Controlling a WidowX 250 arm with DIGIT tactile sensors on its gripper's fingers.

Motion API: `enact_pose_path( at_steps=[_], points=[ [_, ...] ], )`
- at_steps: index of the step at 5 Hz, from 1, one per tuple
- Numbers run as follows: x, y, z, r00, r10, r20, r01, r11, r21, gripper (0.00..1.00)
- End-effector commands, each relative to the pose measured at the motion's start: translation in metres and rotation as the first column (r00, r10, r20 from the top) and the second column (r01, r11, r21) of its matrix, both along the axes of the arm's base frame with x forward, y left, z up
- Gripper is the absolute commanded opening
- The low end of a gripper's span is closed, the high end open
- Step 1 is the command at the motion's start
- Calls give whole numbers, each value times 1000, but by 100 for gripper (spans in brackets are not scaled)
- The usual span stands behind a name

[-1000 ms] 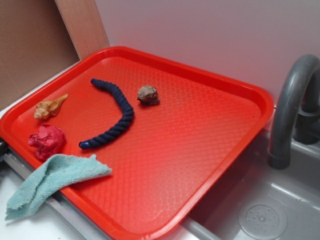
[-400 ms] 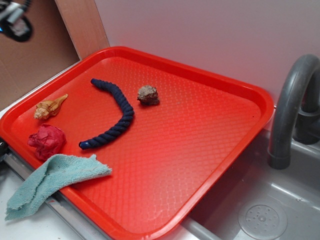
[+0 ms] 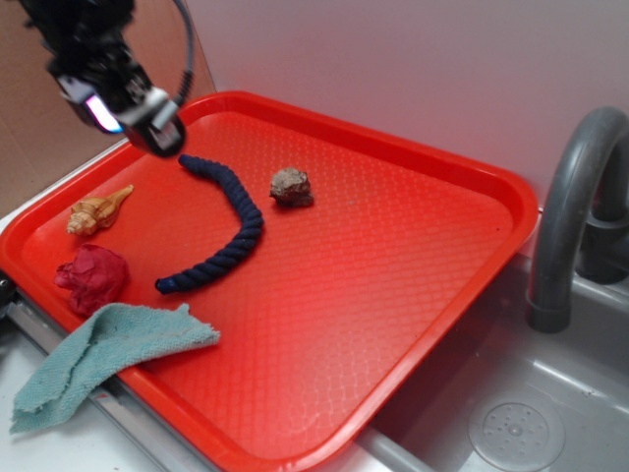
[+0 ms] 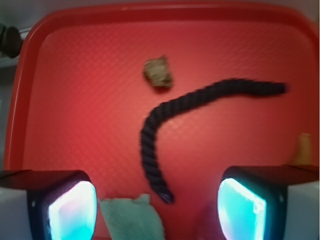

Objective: Grab the blue rope.

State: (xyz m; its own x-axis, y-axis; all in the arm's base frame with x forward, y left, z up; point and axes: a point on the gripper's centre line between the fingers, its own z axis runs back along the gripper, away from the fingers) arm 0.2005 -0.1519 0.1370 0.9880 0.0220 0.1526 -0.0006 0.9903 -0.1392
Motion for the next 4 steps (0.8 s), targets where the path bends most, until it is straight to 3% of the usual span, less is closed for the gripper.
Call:
enact_pose_path(
  at_steps=[1,3,4],
  points=[
    [16,-26,-57,997,-75,-33,74,997,-16,100],
    [12,-29,-114,985,-104,-134,107,994,16,100],
    [10,-28,-122,983,-109,-150,118,991,57,0]
  ],
)
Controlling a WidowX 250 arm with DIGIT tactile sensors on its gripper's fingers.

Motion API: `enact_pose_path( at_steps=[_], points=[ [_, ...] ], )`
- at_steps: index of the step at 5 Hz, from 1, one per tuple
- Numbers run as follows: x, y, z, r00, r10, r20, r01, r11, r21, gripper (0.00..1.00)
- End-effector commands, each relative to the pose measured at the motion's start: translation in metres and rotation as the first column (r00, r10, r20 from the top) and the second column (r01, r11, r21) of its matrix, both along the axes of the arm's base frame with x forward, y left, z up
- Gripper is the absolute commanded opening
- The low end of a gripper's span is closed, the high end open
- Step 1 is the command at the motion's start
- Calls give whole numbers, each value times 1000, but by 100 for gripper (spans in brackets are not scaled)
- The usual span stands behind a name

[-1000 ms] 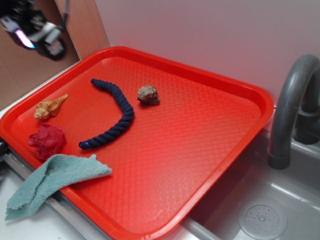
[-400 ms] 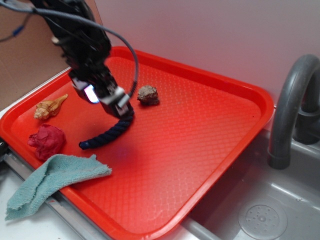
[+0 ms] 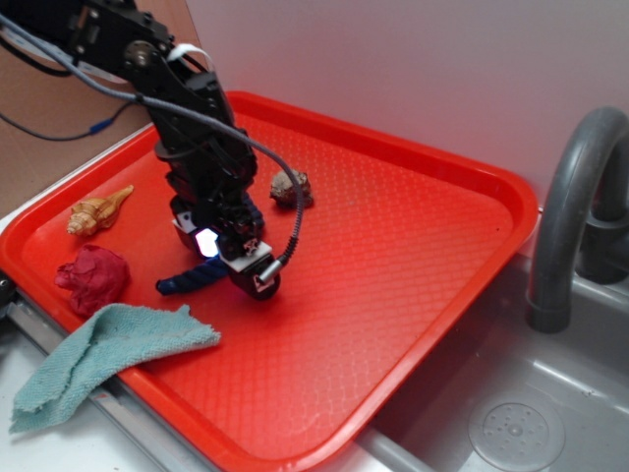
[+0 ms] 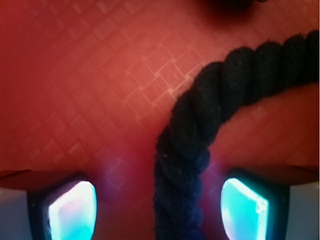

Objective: Grab the blue rope.

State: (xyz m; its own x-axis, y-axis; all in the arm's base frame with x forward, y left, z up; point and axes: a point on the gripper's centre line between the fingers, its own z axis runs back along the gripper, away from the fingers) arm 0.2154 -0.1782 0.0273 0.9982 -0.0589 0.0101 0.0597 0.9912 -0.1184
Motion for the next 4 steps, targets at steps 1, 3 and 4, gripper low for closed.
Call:
enact_pose_path(
  at_steps=[1,3,4],
  points=[
    [-6,-3,-9,999,-43,11,43,998,49,0],
    [-4,5,26,995,-92,-39,96,989,113,0],
    [8,21,76,1000,-21,-1,21,997,69,0]
  ],
)
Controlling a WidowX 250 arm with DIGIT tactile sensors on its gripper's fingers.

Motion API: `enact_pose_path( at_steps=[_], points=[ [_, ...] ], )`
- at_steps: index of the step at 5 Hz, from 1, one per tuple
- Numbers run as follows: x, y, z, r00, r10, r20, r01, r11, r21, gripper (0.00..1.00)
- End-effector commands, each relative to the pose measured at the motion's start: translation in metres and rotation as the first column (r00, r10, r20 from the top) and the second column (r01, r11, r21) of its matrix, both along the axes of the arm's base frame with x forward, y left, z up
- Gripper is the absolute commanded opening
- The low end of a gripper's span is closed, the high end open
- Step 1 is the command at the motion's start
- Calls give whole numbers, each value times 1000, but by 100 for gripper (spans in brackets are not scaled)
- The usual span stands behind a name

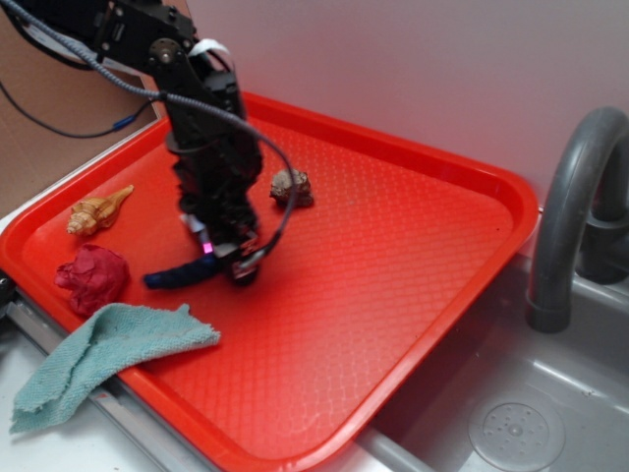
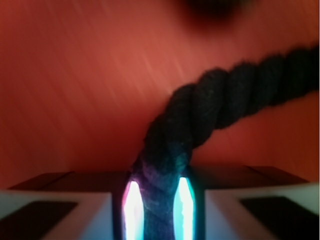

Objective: Grab the blue rope.

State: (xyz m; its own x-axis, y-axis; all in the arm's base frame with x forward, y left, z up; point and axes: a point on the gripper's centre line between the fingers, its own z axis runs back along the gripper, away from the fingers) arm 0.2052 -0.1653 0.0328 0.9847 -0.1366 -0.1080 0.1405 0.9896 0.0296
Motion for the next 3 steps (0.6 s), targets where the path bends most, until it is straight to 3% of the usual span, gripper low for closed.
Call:
enact_pose_path(
  at_steps=[1,2,3],
  points=[
    [25,21,121,975,149,163,-133,986,-104,0],
    [25,43,171,937,267,224,-230,957,-177,0],
    [24,59,220,911,286,297,-220,946,-237,0]
  ],
)
